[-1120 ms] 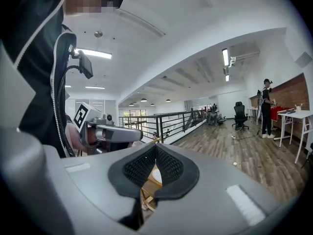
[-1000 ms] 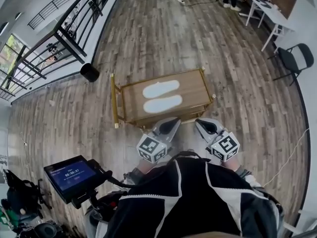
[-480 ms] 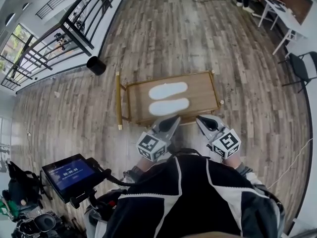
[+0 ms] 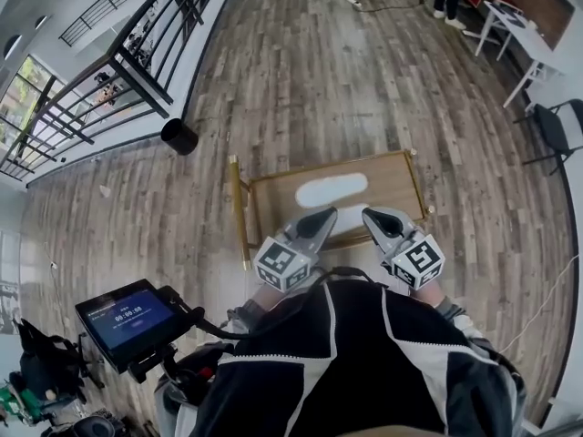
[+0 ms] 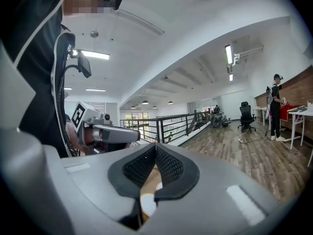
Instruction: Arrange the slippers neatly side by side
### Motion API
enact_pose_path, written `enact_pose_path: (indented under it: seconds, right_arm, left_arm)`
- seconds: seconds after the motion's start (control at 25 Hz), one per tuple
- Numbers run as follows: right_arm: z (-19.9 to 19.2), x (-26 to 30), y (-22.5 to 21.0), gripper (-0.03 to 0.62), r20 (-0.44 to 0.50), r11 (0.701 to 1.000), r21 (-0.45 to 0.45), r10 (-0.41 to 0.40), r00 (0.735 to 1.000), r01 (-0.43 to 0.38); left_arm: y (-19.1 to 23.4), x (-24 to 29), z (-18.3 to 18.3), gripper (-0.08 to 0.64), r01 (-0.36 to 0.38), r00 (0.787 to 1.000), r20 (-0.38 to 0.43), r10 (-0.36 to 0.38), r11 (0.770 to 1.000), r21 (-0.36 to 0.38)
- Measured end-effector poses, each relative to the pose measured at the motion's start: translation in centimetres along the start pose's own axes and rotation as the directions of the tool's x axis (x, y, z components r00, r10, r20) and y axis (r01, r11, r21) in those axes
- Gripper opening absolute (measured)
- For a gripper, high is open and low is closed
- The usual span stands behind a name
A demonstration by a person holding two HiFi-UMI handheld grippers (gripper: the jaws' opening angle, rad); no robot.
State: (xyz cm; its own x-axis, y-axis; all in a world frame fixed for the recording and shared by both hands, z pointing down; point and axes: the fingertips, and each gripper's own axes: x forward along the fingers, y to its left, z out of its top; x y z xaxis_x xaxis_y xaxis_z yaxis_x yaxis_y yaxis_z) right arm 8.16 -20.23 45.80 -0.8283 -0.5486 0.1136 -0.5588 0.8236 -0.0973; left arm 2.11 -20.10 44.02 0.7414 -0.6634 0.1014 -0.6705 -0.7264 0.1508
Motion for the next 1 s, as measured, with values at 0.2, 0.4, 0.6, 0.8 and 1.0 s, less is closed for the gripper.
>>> enact_pose_path:
  seconds: [0.2,0.4,0.6,0.8,1.0]
  right_arm:
    - [-0.5,3.4,-0.3,0.009,0.000,1.000,0.004,-0.007,1.000,0.007]
    - [-0.9,4.4,-0.7,0.009,-0.014,0.998,0.006,0.066,0.998,-0.065]
    - [-0.1,6.3,-1.4,0.009,-0.060,0.984,0.001,0.176,0.983,-0.176]
    - [0.8,7.6,-2.0,0.009,-0.086,0.971,-0.003,0.237,0.968,-0.239]
    - [0.8,7.7,-2.6,0.009,-0.101,0.968,0.006,0.250,0.963,-0.250]
  left_arm:
    - [2.9,-0.4,-1.0,0.017,-0.002,1.000,-0.007,0.002,1.000,-0.006]
    - [3.6,0.1,-0.7,0.017,-0.053,0.999,0.004,0.053,0.999,0.002]
    - [4.6,0.5,0.3,0.017,-0.135,0.990,0.019,0.136,0.990,-0.040]
    - [5.4,0.6,0.4,0.017,-0.183,0.983,0.003,0.183,0.981,-0.071]
    - [6.1,0.8,1.0,0.017,-0.218,0.975,0.026,0.220,0.973,-0.078]
